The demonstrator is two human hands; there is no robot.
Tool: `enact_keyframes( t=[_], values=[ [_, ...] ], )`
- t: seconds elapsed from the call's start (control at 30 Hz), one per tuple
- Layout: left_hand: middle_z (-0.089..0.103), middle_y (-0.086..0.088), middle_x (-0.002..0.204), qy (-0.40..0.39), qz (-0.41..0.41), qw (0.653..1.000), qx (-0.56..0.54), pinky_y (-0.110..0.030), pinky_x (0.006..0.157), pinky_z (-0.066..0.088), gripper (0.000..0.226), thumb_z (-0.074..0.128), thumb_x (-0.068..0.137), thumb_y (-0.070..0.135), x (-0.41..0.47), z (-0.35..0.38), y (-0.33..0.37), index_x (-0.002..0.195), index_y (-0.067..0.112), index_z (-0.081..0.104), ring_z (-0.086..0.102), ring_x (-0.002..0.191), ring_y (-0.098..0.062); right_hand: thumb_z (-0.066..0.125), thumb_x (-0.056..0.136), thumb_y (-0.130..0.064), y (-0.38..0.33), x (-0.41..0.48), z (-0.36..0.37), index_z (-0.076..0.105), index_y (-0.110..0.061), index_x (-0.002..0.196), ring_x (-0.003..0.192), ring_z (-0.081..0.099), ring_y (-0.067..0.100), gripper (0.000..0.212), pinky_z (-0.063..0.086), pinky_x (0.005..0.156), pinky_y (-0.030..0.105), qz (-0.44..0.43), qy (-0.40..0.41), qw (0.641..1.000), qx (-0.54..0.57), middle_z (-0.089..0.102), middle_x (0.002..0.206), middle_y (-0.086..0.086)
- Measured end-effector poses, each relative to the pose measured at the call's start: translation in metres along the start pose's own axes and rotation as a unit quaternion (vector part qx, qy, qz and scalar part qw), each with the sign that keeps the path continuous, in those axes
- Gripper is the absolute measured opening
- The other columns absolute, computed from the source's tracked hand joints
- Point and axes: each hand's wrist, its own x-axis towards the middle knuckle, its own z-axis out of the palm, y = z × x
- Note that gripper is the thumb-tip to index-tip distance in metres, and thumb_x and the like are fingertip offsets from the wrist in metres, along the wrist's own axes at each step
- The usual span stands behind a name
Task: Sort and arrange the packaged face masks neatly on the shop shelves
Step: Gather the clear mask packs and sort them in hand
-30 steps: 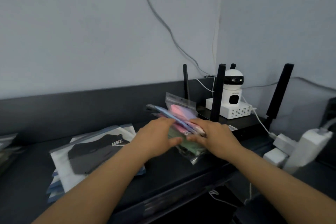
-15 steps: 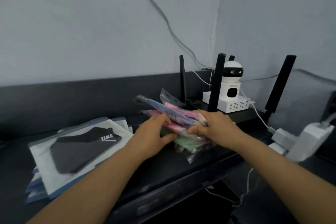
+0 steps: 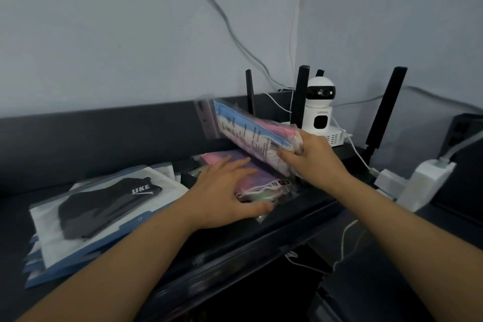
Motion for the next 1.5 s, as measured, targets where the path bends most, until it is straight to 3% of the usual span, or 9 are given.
enact_keyframes(
  t=[0.1, 0.2, 0.3, 0.47, 0.73, 0.97, 1.07, 1.23, 1.5],
  values=[
    [0.026, 0.014, 0.152, 0.001, 0.020, 1.000, 0.020, -0.042, 0.115, 0.017, 0.103, 0.039, 0.056, 0.093, 0.001, 0.010, 0.007, 0.143, 0.040, 0.027, 0.018, 0.141, -0.012, 0.065, 0.084, -0.018, -0.003, 0.000, -0.004, 0.062, -0.019, 0.113, 0.092, 0.063, 0.020, 0.028, 0.051, 0.083, 0.035, -0.002, 0.018, 1.000, 0.013, 0.069, 0.098, 0.002],
    [0.028, 0.013, 0.152, -0.006, -0.003, 0.999, 0.031, -0.047, 0.112, 0.022, 0.086, 0.047, 0.070, 0.080, 0.008, 0.017, -0.002, 0.143, 0.038, 0.029, 0.023, 0.139, -0.016, 0.063, 0.085, -0.020, -0.006, 0.001, -0.005, 0.059, -0.023, 0.118, 0.094, 0.062, 0.022, 0.033, 0.050, 0.084, 0.038, -0.030, 0.003, 1.000, -0.007, 0.069, 0.099, 0.003],
    [0.035, 0.009, 0.148, -0.007, 0.004, 1.000, 0.017, -0.049, 0.108, 0.029, 0.070, 0.053, 0.075, 0.057, 0.011, 0.017, -0.013, 0.139, 0.035, 0.037, 0.032, 0.135, -0.020, 0.063, 0.086, -0.020, -0.008, 0.001, -0.006, 0.057, -0.025, 0.122, 0.093, 0.062, 0.020, 0.036, 0.051, 0.084, 0.036, -0.037, -0.004, 0.999, -0.016, 0.069, 0.100, 0.001],
    [0.045, 0.002, 0.140, 0.000, 0.012, 1.000, 0.003, -0.042, 0.106, 0.033, 0.062, 0.055, 0.080, 0.014, 0.009, 0.013, -0.011, 0.139, 0.026, 0.039, 0.039, 0.127, -0.017, 0.062, 0.087, -0.018, -0.008, -0.002, -0.004, 0.057, -0.024, 0.124, 0.093, 0.062, 0.017, 0.038, 0.051, 0.082, 0.033, -0.031, -0.001, 0.999, -0.011, 0.068, 0.101, 0.000],
    [0.031, -0.004, 0.148, 0.038, -0.030, 0.998, 0.045, -0.039, 0.109, 0.029, 0.063, 0.052, 0.090, 0.042, 0.015, 0.025, -0.016, 0.146, 0.027, 0.026, 0.032, 0.133, -0.025, 0.066, 0.085, -0.018, -0.004, 0.001, -0.007, 0.061, -0.017, 0.112, 0.091, 0.065, 0.014, 0.027, 0.054, 0.083, 0.035, 0.019, 0.055, 0.996, 0.069, 0.069, 0.100, 0.000],
    [0.033, -0.008, 0.149, 0.039, 0.001, 0.994, 0.104, -0.035, 0.103, 0.034, 0.059, 0.043, 0.092, 0.012, 0.016, 0.019, -0.001, 0.146, 0.024, 0.025, 0.042, 0.128, -0.029, 0.066, 0.085, -0.018, -0.002, 0.002, -0.005, 0.061, -0.014, 0.112, 0.093, 0.064, 0.015, 0.028, 0.053, 0.085, 0.034, 0.036, 0.058, 0.994, 0.088, 0.069, 0.102, 0.001],
    [0.046, -0.002, 0.141, 0.087, -0.003, 0.994, 0.065, -0.033, 0.100, 0.038, 0.062, 0.045, 0.084, 0.001, 0.013, 0.018, -0.009, 0.140, 0.028, 0.038, 0.046, 0.125, -0.025, 0.066, 0.085, -0.018, 0.000, 0.002, -0.005, 0.062, -0.013, 0.109, 0.090, 0.065, 0.014, 0.025, 0.054, 0.083, 0.036, 0.043, 0.059, 0.993, 0.094, 0.069, 0.098, 0.001],
    [0.058, 0.001, 0.128, 0.156, -0.015, 0.985, 0.075, -0.037, 0.094, 0.045, 0.055, 0.049, 0.083, 0.005, 0.012, 0.018, -0.016, 0.132, 0.030, 0.050, 0.054, 0.116, -0.024, 0.066, 0.085, -0.019, 0.001, 0.003, -0.005, 0.062, -0.012, 0.110, 0.090, 0.065, 0.015, 0.026, 0.054, 0.084, 0.036, 0.052, 0.061, 0.993, 0.091, 0.070, 0.098, 0.002],
    [0.056, -0.003, 0.127, 0.174, -0.010, 0.981, 0.083, -0.040, 0.093, 0.044, 0.054, 0.044, 0.088, 0.009, 0.012, 0.015, -0.013, 0.138, 0.029, 0.038, 0.057, 0.108, -0.027, 0.066, 0.085, -0.019, 0.001, 0.003, -0.004, 0.060, -0.011, 0.110, 0.091, 0.065, 0.017, 0.027, 0.054, 0.084, 0.041, 0.048, 0.064, 0.992, 0.094, 0.069, 0.100, 0.004]
  ],
)
